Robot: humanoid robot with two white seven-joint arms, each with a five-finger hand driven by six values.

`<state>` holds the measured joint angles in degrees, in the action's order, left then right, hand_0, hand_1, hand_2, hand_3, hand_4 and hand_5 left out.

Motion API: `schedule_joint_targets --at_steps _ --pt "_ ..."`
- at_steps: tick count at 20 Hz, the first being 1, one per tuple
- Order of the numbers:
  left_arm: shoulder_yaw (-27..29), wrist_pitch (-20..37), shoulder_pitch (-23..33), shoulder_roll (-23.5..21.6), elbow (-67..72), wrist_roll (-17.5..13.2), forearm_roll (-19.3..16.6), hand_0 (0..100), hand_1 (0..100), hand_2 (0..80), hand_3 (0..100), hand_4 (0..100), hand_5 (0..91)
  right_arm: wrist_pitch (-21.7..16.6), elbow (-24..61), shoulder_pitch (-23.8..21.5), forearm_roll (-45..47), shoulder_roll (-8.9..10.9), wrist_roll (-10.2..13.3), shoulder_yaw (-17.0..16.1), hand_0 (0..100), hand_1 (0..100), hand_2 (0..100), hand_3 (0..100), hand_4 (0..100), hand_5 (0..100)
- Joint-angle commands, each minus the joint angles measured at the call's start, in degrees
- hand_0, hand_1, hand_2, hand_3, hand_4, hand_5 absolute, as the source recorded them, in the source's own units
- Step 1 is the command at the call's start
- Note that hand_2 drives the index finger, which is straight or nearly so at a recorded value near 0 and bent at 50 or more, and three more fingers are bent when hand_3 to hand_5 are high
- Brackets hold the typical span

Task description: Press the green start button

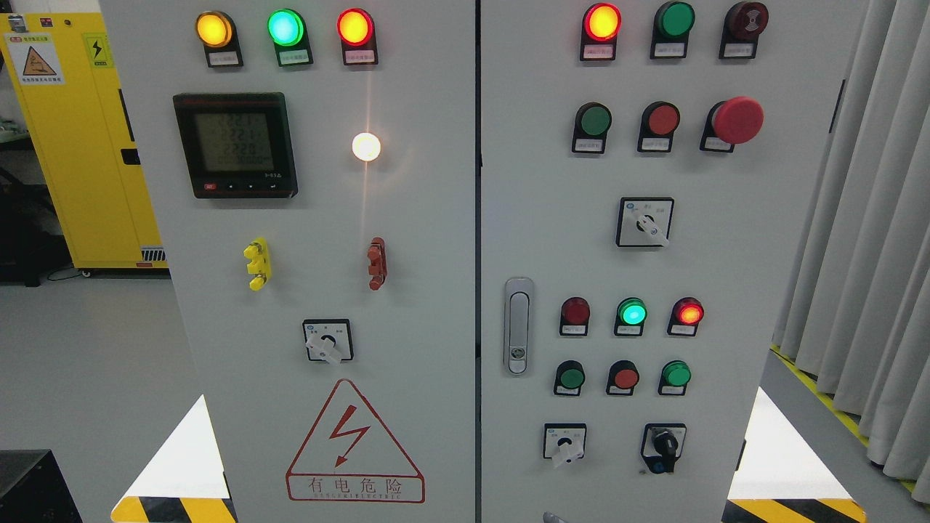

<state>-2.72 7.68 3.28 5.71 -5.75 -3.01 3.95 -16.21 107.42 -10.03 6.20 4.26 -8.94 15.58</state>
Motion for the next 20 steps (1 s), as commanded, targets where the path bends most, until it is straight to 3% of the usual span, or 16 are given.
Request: schedule_joint_targets --at_steps 1,7,13,14,19,20 --pt "0.0 -0.04 -0.03 0.0 0.03 0.02 0.0 12 56 0.0 0 0 0.0 -0.05 -0.81 0.18 0.04 -0.12 0.06 -0.46 25 43 0 3 4 0" --pt "0.0 -0.04 -0.03 0.0 -0.05 0.02 0.0 12 56 0.0 0 0 0.0 -0.14 -0.72 0.27 0.04 -0.12 0.15 -0.47 25 43 0 3 4 0" --pt "0.0 -0.04 -0.03 0.0 -0.05 0.02 0.0 12 56 0.0 0 0 0.0 -0.05 -0.19 0.71 -2.06 -0.13 2.08 -1.95 25 44 0 5 6 0" --pt "0.0 -0.04 -0.03 0.0 0.03 0.02 0.0 12 56 0.0 0 0 0.0 -0.05 -0.19 1.41 -5.12 -0.12 3.04 -2.92 20 57 0 9 14 9" --pt "0.0 -0.04 -0.03 0.0 0.03 0.02 0.0 12 56 0.0 0 0 0.0 -0.14 0.42 3.78 -25.85 -0.04 8.22 -7.67 27 73 0 30 44 35" --pt "0.0 -0.04 -0.03 0.0 -0.05 0.02 0.0 12 56 0.0 0 0 0.0 -0.14 0.51 4.48 -29.37 -0.04 9.63 -7.76 30 75 0 36 53 48"
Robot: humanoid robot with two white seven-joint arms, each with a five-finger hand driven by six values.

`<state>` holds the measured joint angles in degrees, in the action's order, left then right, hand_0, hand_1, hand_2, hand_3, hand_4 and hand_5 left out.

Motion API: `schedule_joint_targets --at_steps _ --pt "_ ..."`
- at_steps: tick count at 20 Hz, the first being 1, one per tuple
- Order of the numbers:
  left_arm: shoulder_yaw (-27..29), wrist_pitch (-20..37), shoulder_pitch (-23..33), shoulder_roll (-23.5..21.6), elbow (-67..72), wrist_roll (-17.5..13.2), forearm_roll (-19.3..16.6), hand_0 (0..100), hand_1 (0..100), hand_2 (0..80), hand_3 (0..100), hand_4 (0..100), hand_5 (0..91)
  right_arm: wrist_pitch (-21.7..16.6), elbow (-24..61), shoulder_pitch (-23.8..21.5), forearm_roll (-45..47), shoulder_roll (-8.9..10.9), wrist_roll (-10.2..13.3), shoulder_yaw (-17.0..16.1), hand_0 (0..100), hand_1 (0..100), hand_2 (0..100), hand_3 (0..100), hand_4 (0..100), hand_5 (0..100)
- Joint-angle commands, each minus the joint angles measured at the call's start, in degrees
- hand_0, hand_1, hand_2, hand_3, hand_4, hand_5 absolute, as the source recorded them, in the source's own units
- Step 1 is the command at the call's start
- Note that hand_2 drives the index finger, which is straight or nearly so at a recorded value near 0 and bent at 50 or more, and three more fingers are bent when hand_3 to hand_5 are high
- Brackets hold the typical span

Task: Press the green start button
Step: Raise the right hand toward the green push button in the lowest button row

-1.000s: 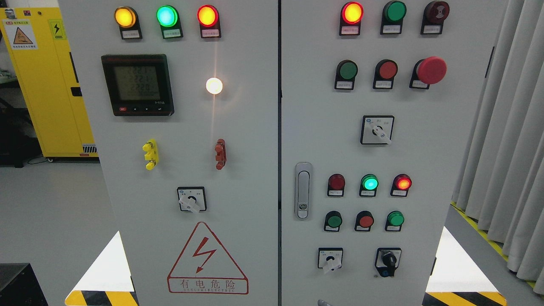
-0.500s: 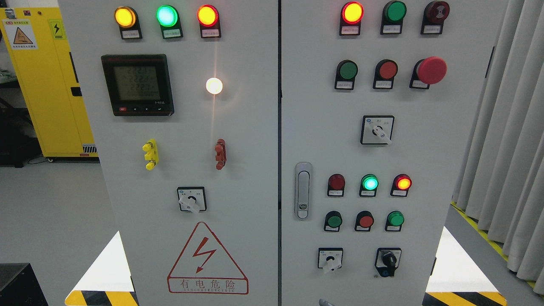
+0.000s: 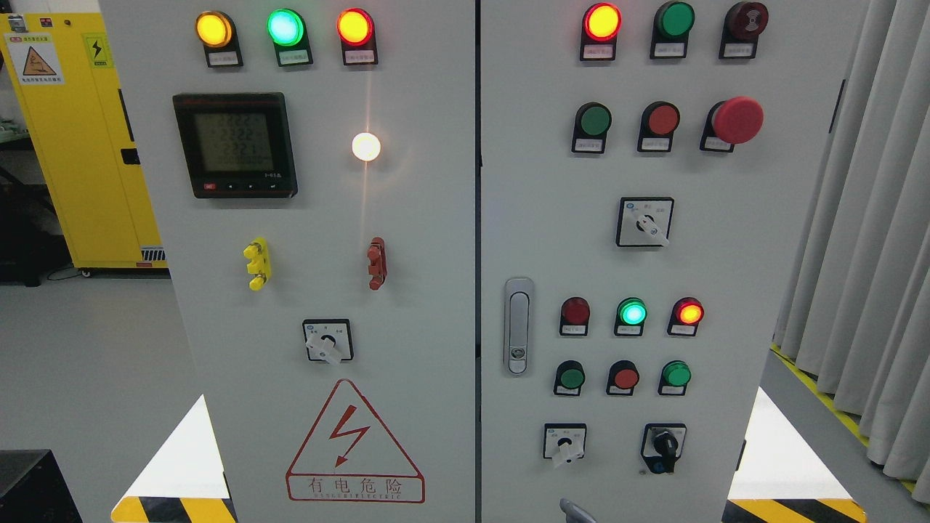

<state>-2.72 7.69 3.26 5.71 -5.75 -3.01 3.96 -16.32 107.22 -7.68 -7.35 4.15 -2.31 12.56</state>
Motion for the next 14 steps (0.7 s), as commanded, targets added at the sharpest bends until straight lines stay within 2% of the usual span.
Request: schedule_joint_targets --at_steps 1,3,4,5,6,8,9,12,14 --pt "0.0 -0.04 -0.01 0.0 -0.05 0.02 0.0 12 56 0.0 0 0 0.0 -0.03 0.71 2.84 -19.5 0.15 4.5 -4.73 30 76 0 41 58 56" --pt "0.0 -0.04 -0.01 0.0 0.04 0.02 0.0 12 56 0.0 0 0 0.0 0.15 0.8 4.07 -27.5 0.15 6.61 -5.34 29 80 0 64 79 81" --pt "0.0 -0.04 -0.01 0.0 0.04 0.02 0.0 12 56 0.0 0 0 0.0 0.15 1.5 4.34 -31.28 0.15 7.05 -6.05 28 81 0 67 82 84" --pt "0.0 -0.04 -0.01 0.0 0.04 0.02 0.0 12 56 0.0 0 0 0.0 0.15 2.11 4.43 -34.45 0.15 7.23 -6.49 29 83 0 76 87 88" --pt "0.0 -0.04 -0.01 0.0 0.04 0.02 0.0 12 56 0.0 0 0 0.0 0.15 2.47 4.52 -36.92 0.07 7.24 -6.67 35 84 0 80 89 91" --pt "0.0 -0.04 -0.01 0.0 0.04 0.02 0.0 12 56 0.0 0 0 0.0 0.23 3.08 5.48 -40.88 0.15 7.24 -6.76 38 86 0 83 93 95" --pt "0.0 -0.04 -0.01 0.0 0.04 0.02 0.0 12 56 0.0 0 0 0.0 0.23 3.17 6.1 -42.64 0.24 7.24 -6.76 42 87 0 85 96 98" --pt "0.0 -0.04 -0.01 0.0 0.04 0.02 0.0 12 56 0.0 0 0 0.0 0.41 3.09 8.11 -46.6 0.33 6.97 -6.67 51 89 0 87 98 100" --pt "0.0 -0.04 -0.01 0.0 0.04 0.02 0.0 12 56 0.0 0 0 0.0 0.67 1.95 10.66 -47.05 0.42 6.62 -6.67 52 90 0 89 98 100"
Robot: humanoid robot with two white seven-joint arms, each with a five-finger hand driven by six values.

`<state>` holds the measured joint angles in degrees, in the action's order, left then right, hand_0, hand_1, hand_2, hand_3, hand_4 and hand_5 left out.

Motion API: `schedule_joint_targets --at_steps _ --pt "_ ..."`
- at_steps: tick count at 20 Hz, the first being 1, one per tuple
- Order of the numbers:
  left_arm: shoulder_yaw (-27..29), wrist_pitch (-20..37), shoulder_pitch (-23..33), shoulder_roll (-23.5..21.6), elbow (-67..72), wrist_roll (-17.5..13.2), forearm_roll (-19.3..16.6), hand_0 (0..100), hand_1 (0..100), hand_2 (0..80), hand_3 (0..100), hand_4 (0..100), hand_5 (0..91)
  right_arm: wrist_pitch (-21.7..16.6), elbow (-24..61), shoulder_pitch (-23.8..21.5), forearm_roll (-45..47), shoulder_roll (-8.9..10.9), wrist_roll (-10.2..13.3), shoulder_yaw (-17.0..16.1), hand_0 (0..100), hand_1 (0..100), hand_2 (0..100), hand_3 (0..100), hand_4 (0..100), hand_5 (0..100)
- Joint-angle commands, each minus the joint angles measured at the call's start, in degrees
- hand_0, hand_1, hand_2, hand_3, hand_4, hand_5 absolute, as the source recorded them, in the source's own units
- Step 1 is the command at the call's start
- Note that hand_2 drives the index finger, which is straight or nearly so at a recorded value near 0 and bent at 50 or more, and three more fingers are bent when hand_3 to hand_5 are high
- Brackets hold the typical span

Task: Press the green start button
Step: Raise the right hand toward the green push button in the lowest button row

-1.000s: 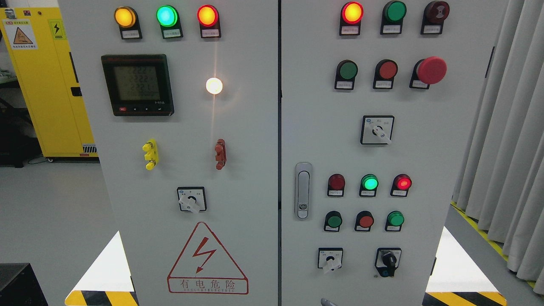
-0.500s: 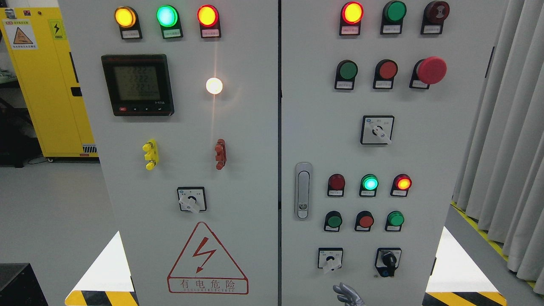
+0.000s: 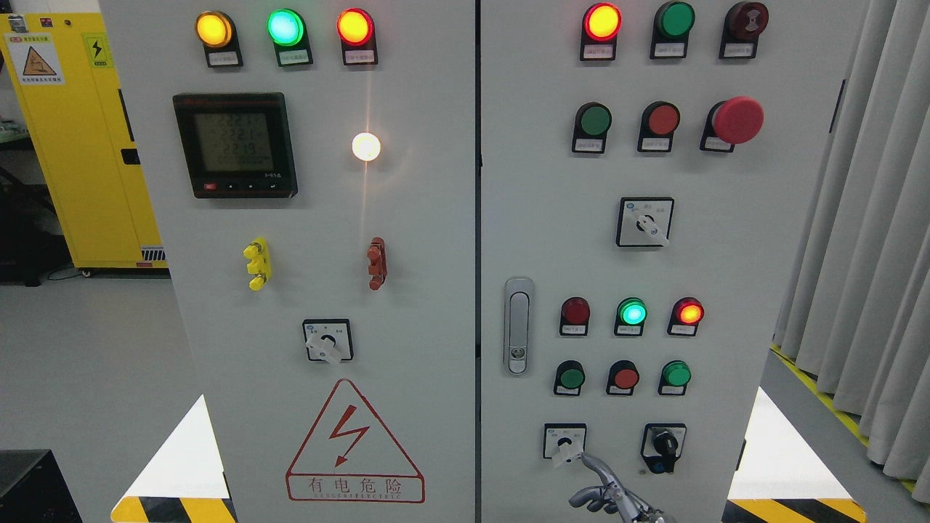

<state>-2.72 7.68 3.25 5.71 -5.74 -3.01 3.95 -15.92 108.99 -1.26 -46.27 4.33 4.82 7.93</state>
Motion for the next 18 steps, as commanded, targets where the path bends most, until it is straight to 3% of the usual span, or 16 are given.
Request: schedule_joint_targets --at_steps 1,6,18 --pt "0.0 -0.04 0.0 0.0 0.02 0.02 0.0 12 56 0.0 0 0 0.0 0.36 -0.87 5.73 -8.14 0.33 -0.6 -2.04 53 90 0 89 98 100" --pt "0.0 -0.04 0.0 0.0 0.02 0.02 0.0 12 56 0.0 0 0 0.0 0.54 -5.45 10.31 -8.22 0.33 -1.56 -1.96 60 91 0 89 98 100" --pt "0.0 -0.04 0.0 0.0 -0.06 0.02 0.0 12 56 0.0 0 0 0.0 0.63 -12.4 14.09 -8.14 0.33 -1.56 -1.52 62 91 0 89 97 100"
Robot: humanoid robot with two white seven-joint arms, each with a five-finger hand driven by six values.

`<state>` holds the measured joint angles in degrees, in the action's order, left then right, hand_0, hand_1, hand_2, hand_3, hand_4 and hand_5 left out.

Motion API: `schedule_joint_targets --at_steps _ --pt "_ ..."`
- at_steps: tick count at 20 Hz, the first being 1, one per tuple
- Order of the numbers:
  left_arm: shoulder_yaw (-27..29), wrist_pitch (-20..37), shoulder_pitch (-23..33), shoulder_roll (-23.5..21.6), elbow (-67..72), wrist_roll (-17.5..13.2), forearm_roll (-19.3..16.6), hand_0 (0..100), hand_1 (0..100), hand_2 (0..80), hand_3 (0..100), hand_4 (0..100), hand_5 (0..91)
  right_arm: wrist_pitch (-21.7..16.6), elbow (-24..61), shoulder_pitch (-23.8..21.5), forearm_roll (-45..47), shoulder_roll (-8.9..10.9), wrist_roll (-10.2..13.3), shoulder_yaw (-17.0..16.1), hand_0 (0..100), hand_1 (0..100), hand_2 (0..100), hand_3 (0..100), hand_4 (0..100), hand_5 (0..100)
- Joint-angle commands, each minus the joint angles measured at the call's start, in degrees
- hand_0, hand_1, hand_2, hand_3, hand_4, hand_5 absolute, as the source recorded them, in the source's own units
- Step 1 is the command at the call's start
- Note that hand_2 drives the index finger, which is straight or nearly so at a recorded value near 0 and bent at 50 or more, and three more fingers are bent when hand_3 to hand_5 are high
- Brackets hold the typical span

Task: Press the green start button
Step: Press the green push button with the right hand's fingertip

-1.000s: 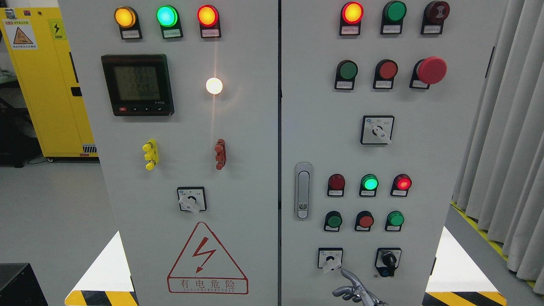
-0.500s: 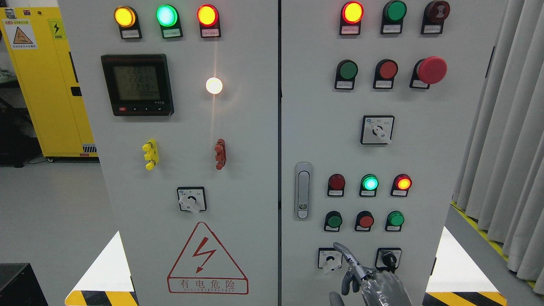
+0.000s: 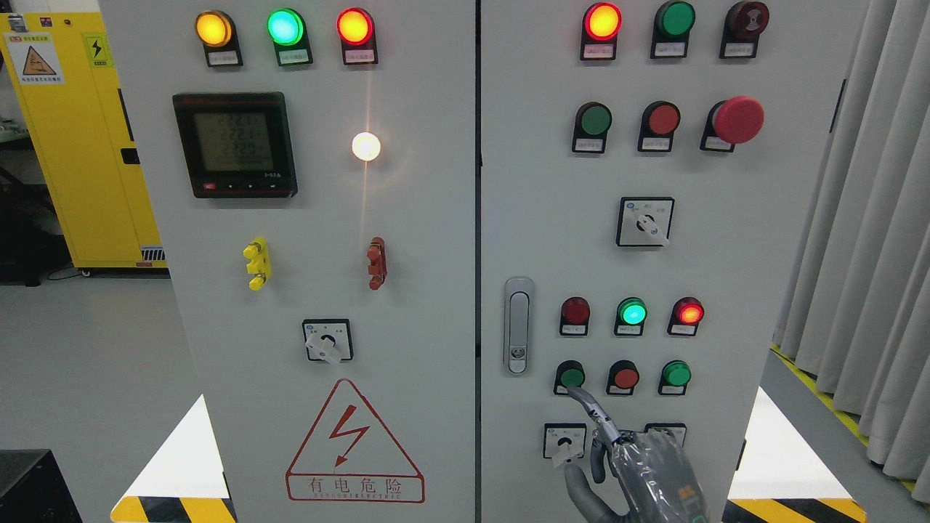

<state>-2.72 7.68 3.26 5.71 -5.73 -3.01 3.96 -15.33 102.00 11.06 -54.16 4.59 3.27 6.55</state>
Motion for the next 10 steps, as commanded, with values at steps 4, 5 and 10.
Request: schedule_joint_targets --at_steps 4,5,10 --pt "0.0 -0.04 -0.01 0.0 -0.07 0.02 0.0 12 56 0.0 0 0 0.0 0.04 -7.6 2.39 0.11 -0.02 0.07 -0.13 63 91 0 88 97 100" --pt "0.0 -0.04 0.08 0.0 0.02 0.02 0.0 12 56 0.0 0 0 0.0 0.04 -7.96 2.48 0.11 -0.02 0.07 -0.13 63 91 0 88 97 100" --pt "0.0 -0.04 -0.01 0.0 -0.07 0.02 0.0 12 56 0.0 0 0 0.0 0.04 -8.75 3.44 0.46 -0.02 0.07 -0.22 65 91 0 88 97 100"
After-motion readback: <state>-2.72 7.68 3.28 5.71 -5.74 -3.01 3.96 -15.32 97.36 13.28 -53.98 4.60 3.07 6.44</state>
